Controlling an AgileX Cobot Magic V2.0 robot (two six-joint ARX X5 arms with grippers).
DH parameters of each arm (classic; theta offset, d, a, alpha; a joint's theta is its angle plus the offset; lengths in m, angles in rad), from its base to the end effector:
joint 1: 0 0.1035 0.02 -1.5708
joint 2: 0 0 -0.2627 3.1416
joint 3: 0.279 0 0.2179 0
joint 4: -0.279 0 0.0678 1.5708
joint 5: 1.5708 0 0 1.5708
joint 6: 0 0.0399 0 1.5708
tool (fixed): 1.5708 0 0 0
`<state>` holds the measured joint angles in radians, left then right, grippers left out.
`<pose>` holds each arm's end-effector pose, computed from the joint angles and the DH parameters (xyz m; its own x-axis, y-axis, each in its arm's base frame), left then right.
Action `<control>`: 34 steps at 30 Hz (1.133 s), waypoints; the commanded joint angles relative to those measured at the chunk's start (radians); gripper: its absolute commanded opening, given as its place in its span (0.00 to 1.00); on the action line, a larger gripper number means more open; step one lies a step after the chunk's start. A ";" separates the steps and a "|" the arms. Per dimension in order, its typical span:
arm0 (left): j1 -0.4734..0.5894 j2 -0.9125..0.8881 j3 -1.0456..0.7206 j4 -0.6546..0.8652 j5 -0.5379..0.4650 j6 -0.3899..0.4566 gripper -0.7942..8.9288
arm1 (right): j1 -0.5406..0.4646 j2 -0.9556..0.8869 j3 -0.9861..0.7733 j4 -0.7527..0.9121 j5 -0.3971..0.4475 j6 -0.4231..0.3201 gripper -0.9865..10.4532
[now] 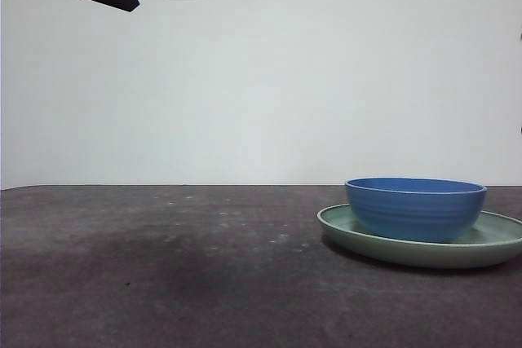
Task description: Pick up the blue bowl, put it on the green plate, put it on desk
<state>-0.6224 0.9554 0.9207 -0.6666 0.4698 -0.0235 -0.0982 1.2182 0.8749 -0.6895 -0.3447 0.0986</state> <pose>0.1185 -0.1072 0.3040 0.2896 -0.7650 -0.5753 0.7883 0.5315 -0.3100 0.2011 -0.0063 0.2456 0.5131 0.2890 -0.8082 0.0045 0.9407 0.3392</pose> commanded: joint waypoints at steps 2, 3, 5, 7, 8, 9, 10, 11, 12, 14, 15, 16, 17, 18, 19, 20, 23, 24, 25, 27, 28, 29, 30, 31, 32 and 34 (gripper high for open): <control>-0.006 0.006 0.009 0.008 0.003 0.016 0.34 | 0.003 0.093 0.020 0.058 -0.006 -0.029 0.40; -0.006 0.006 0.009 0.008 0.003 0.016 0.34 | 0.005 0.113 0.020 0.073 -0.008 -0.028 0.39; -0.006 0.006 0.009 0.009 0.003 0.016 0.34 | 0.011 0.156 0.020 0.110 -0.012 -0.029 0.36; -0.006 0.006 0.009 0.009 0.003 0.016 0.34 | 0.012 0.196 0.020 0.137 -0.019 -0.028 0.36; -0.006 0.006 0.009 0.008 0.003 0.016 0.34 | 0.013 0.216 0.020 0.146 -0.023 -0.028 0.36; -0.006 0.006 0.009 0.008 0.003 0.016 0.34 | 0.013 0.234 0.020 0.156 -0.026 -0.028 0.36; -0.006 0.006 0.009 0.008 0.003 0.016 0.34 | 0.014 0.253 0.020 0.166 -0.032 -0.029 0.36; -0.006 0.006 0.009 0.008 0.003 0.016 0.34 | 0.016 0.271 0.020 0.175 -0.034 -0.029 0.36; -0.006 0.006 0.009 0.009 0.003 0.016 0.34 | 0.019 0.286 0.020 0.185 -0.034 -0.029 0.35; -0.006 0.006 0.009 0.009 0.003 0.016 0.34 | 0.024 0.318 0.020 0.209 -0.034 -0.029 0.34; -0.006 0.006 0.009 0.009 0.003 0.016 0.34 | 0.026 0.330 0.020 0.219 -0.034 -0.028 0.33; -0.006 0.006 0.009 0.008 0.003 0.016 0.34 | 0.029 0.342 0.020 0.227 -0.034 -0.029 0.31; -0.006 0.006 0.009 0.008 0.003 0.015 0.34 | 0.032 0.355 0.020 0.238 -0.034 -0.029 0.30; -0.006 0.006 0.009 0.008 0.003 0.015 0.34 | 0.034 0.362 0.020 0.242 -0.035 -0.029 0.30; -0.006 0.006 0.009 0.008 0.003 0.015 0.34 | 0.038 0.369 0.020 0.249 -0.034 -0.029 0.29; -0.006 0.006 0.009 0.008 0.003 0.015 0.34 | 0.041 0.374 0.020 0.255 -0.036 -0.029 0.27; -0.006 0.006 0.009 0.008 0.003 0.015 0.34 | 0.047 0.377 0.020 0.270 -0.037 -0.030 0.22; -0.006 0.006 0.009 0.009 0.003 0.015 0.34 | 0.049 0.377 0.020 0.275 -0.037 -0.030 0.20; -0.006 0.006 0.009 0.009 0.003 0.015 0.34 | 0.049 0.377 0.020 0.278 -0.039 -0.030 0.19; -0.006 0.006 0.009 0.009 0.003 0.015 0.34 | 0.049 0.377 0.020 0.278 -0.041 -0.030 0.17; -0.006 0.006 0.009 0.008 0.003 0.014 0.34 | 0.049 0.377 0.020 0.278 -0.041 -0.030 0.17; -0.006 0.006 0.009 0.008 0.003 0.012 0.34 | 0.049 0.377 0.020 0.278 -0.041 -0.030 0.17; -0.006 0.006 0.009 0.008 0.003 0.011 0.34 | 0.049 0.377 0.020 0.277 -0.041 -0.030 0.17; -0.006 0.006 0.009 0.008 0.003 0.011 0.34 | 0.049 0.377 0.020 0.277 -0.041 -0.030 0.16; -0.006 0.006 0.009 0.008 0.003 0.011 0.34 | 0.049 0.377 0.020 0.277 -0.041 -0.030 0.16; -0.006 0.006 0.009 0.008 0.003 0.011 0.34 | 0.049 0.377 0.020 0.277 -0.041 -0.030 0.15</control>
<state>-0.6224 0.9554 0.9207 -0.6651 0.4702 -0.0166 -0.0513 1.5795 0.8764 -0.4171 -0.3828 0.0792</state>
